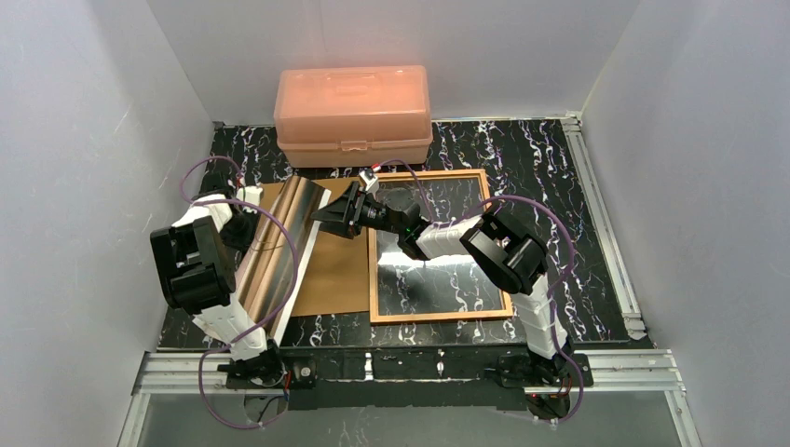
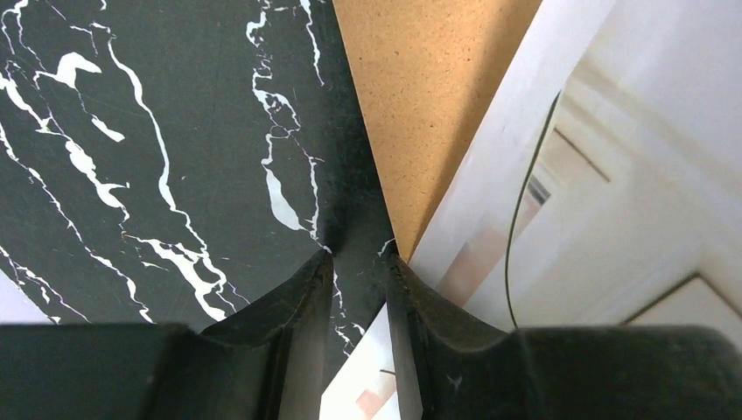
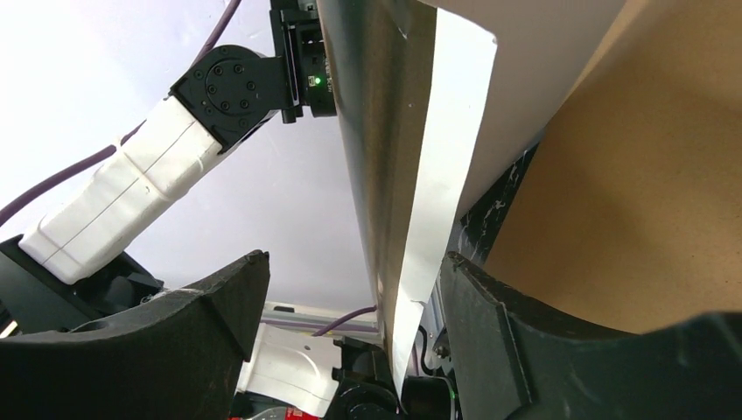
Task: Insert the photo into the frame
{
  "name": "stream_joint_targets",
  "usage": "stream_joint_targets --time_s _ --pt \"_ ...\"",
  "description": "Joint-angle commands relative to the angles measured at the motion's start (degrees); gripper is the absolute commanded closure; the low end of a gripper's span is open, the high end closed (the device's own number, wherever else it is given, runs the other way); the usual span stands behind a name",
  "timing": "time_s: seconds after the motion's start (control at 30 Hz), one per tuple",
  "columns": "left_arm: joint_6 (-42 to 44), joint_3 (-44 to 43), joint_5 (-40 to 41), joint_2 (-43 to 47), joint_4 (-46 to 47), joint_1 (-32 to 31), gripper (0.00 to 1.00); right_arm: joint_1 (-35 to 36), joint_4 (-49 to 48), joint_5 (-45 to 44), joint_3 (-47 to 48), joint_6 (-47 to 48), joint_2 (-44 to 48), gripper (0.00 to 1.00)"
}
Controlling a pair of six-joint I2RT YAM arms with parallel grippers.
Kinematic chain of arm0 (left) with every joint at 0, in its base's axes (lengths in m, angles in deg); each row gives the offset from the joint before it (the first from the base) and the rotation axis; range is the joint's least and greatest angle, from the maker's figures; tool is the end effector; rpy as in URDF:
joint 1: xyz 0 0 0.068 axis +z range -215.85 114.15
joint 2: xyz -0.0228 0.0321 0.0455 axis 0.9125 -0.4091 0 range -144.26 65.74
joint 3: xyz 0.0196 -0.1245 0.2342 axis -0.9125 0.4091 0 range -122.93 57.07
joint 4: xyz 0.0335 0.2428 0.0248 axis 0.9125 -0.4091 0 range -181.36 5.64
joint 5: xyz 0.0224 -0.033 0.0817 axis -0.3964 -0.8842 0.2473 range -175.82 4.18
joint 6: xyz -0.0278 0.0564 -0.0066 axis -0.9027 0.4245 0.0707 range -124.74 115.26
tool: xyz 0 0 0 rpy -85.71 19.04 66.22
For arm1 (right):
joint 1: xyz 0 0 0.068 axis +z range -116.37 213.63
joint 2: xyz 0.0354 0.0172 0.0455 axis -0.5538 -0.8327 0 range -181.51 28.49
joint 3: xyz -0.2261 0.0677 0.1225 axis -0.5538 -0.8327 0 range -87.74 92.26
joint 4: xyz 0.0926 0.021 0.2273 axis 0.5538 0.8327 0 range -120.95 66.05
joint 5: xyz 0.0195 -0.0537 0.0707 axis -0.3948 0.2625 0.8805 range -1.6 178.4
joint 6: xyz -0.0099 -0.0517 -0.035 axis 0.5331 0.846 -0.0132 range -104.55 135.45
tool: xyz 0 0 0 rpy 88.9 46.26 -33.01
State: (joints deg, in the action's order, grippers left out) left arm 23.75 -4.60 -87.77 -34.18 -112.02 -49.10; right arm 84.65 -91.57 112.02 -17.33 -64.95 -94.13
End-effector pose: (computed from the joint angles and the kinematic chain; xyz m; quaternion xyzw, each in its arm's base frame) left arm 0.3175 0.0938 0.1602 0.1035 0.9724 0.0648 0.1990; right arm 0.2763 0.3723 0.2031 0.0123 0.6579 0.7305 0.1830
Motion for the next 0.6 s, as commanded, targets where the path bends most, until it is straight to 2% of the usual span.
stream_joint_targets --time_s 0.0,0.3,0.43,0.57 --pt "-1.6 0.6 -4.0 -0.9 -7.0 -0.6 0.72 0.4 -5.1 1.0 0.7 1.2 1.7 0.22" --pt "-5.5 -3.5 -8.8 -1.5 -11.6 -0.1 0.73 1.0 -8.0 2.2 4.6 0.7 0.4 0.26" --pt "-5.1 -3.6 -8.4 -1.1 -11.9 -0.1 0.73 1.1 -4.1 1.9 3.2 2.8 2.4 0.30" --pt "-5.5 -4.3 -9.2 -1.3 -12.7 0.6 0.73 0.4 6.0 0.8 0.9 10.3 7.3 0.40"
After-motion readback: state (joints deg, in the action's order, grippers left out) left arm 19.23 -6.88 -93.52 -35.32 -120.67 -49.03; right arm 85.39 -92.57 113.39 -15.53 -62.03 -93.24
